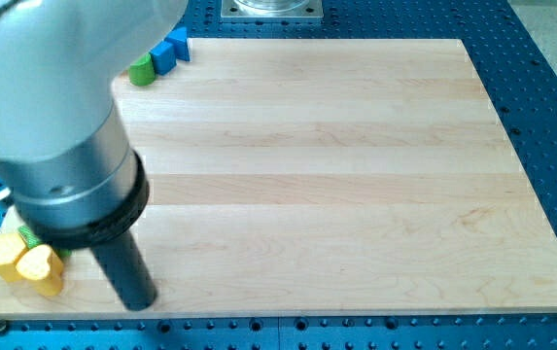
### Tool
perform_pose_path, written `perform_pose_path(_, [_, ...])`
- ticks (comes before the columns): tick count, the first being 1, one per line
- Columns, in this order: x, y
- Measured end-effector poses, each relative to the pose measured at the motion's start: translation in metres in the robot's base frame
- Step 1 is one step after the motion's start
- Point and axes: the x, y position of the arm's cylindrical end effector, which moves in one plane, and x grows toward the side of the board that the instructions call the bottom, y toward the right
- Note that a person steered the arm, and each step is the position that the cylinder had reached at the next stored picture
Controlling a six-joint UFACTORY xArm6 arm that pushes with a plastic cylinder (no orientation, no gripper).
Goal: Move the green star to the bottom left diagonal of the green circle
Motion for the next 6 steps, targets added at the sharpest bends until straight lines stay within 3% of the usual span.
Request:
perform_pose_path(1, [-0.009,-0.073])
perform_pose_path(2, [-0.029,-0.1])
perform_pose_path(4, [-0.143,-0.064])
perform_pose_path(5, [-0.1,-0.057])
perform_pose_path(6, [-0.075,-0.097])
